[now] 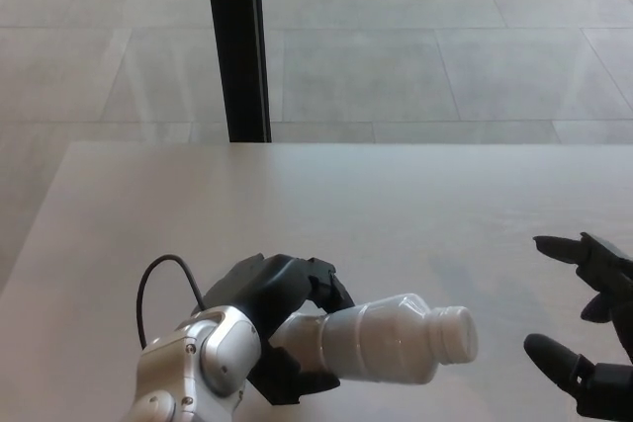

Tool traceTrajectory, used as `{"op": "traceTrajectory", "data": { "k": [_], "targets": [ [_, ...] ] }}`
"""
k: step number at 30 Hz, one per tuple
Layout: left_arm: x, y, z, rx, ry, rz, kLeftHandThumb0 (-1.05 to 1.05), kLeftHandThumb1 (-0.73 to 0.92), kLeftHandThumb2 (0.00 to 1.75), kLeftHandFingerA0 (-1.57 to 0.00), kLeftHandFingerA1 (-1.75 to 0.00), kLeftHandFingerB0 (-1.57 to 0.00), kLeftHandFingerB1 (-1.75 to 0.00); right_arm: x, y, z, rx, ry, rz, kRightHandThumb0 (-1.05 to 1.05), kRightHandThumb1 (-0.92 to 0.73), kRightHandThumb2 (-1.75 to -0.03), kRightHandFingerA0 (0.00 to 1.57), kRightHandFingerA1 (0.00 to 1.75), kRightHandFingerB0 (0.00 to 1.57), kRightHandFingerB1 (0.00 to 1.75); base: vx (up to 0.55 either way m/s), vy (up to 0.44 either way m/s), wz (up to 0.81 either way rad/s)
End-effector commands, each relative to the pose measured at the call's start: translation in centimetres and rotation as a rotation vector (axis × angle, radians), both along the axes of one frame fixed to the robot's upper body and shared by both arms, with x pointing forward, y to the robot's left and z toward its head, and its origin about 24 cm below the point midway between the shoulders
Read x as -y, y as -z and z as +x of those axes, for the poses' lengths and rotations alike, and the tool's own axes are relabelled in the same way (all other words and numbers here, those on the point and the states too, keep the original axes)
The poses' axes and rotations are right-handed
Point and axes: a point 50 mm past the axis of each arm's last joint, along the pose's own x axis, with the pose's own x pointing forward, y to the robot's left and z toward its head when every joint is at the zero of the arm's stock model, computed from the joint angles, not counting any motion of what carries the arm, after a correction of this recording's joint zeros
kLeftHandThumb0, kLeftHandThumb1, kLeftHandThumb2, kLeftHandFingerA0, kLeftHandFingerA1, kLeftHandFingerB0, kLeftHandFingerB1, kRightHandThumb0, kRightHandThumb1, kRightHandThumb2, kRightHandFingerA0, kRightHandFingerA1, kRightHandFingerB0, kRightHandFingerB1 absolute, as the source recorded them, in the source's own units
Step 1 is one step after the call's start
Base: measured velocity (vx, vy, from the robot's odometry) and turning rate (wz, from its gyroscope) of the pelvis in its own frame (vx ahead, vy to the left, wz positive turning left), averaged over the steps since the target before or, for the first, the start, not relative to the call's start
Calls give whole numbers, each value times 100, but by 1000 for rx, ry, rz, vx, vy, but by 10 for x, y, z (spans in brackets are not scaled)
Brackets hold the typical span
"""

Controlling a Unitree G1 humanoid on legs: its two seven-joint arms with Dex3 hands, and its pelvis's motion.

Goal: The robot uses its left hand to to lift the bottle kept on the middle of the desk and tilts it towards its right hand. It then uses its right hand to rotate its cap to open it and places the bottle and cap back on the desk

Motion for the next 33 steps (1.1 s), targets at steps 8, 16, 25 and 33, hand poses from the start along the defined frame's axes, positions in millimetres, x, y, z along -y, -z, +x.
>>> {"op": "traceTrajectory", "data": {
  "k": [8,16,25,33],
  "targets": [
    [-7,3,-1,11,-10,27,-31,49,106,-80,-153,-86,-85,-11,6,1,-152,17,144,-76,-59,-56,39,160,43,36,0,0,0],
    [-4,2,-1,16,-21,15,-33,47,104,-82,-153,-83,-86,-20,14,-8,-200,-38,138,-66,-50,-53,41,155,41,38,0,0,0],
    [-3,0,0,29,-18,12,-30,51,100,-80,-142,-80,-78,-24,21,-15,-286,-78,121,-59,-50,-54,38,146,38,37,0,0,0],
    [-2,3,-3,19,-37,-18,-30,50,98,-84,-139,-79,-78,-25,17,-10,-215,-70,132,-72,-44,-81,64,120,36,50,0,0,0]
  ]
}}
